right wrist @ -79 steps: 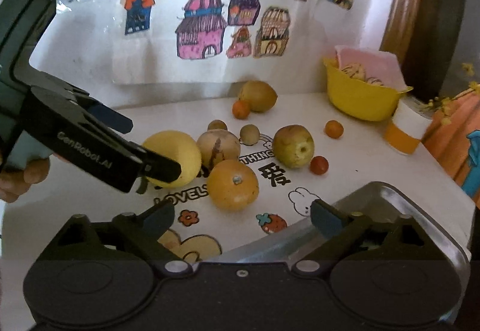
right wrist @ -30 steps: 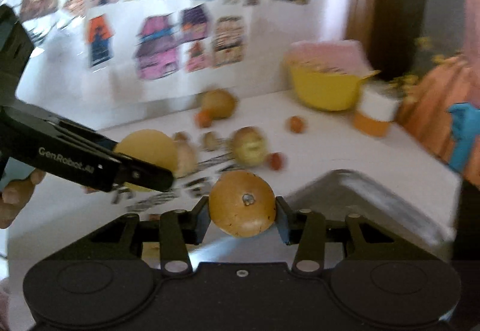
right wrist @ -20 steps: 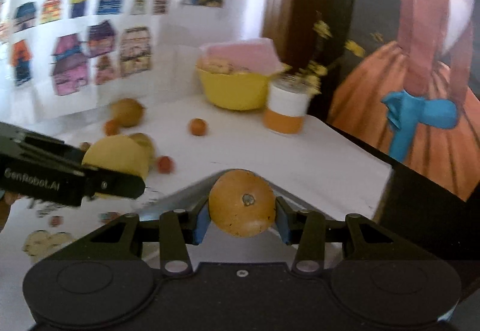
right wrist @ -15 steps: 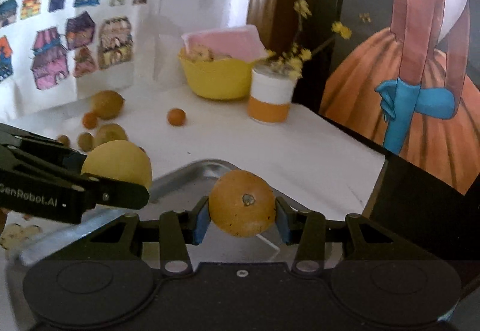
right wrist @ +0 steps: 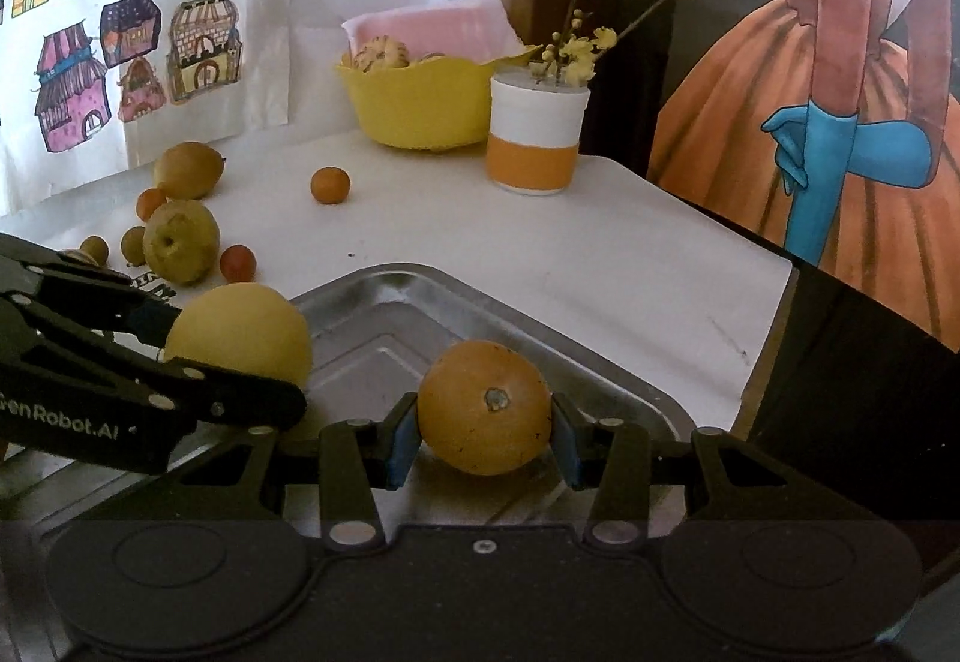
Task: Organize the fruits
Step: 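Carry the lemon with the left tool while the right tool carries the orange to the tray, then open the left tool on the tray while the right tool releases the orange there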
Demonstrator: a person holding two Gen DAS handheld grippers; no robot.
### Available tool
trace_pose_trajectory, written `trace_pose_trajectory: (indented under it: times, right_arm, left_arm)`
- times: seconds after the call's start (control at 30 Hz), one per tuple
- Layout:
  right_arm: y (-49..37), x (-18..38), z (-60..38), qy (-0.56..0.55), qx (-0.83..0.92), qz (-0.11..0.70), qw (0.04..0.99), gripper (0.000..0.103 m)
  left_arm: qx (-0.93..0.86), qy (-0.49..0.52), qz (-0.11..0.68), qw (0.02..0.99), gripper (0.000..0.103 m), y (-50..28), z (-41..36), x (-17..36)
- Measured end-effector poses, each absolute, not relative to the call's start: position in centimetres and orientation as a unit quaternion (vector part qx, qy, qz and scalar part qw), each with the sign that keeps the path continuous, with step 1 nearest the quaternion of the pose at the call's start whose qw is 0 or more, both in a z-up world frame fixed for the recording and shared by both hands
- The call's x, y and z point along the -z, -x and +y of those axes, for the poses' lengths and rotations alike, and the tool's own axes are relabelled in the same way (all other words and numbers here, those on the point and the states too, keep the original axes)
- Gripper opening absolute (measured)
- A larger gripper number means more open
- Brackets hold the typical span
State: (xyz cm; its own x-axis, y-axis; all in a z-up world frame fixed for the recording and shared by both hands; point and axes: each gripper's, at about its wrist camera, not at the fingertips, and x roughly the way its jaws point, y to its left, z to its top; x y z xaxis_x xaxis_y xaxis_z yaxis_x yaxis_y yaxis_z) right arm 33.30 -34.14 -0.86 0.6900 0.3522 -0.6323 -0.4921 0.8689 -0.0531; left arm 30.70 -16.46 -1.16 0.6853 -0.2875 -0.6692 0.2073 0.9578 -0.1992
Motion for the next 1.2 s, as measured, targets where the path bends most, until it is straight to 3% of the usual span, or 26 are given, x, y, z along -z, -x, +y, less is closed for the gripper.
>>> trace_pose_trajectory:
  times: [0.23,0.5,0.73,1.2]
  right_arm:
    - [-33.1,1.0,-34.2,0.109,-0.227,0.311,0.916,0.049]
    - [-31.0,-0.8,-35.1,0.088,-0.205,0.286,0.932,0.073]
    - [-26.6,-3.6,-35.2,0.085,-0.188,0.252,0.946,0.099]
    - [-14.7,-5.8,-31.9,0.076,-0.161,0.243,0.953,0.102]
  left_arm:
    - [0.136,0.054,0.377,0.915,0.06,-30.7,-16.6,1.3]
    - [0.137,0.054,0.339,0.929,0.078,-28.5,-16.1,-1.2]
    - [0.122,0.08,0.295,0.944,0.101,-24.8,-14.0,-3.9]
    - [0.122,0.075,0.261,0.955,0.102,-15.4,-9.2,-5.3]
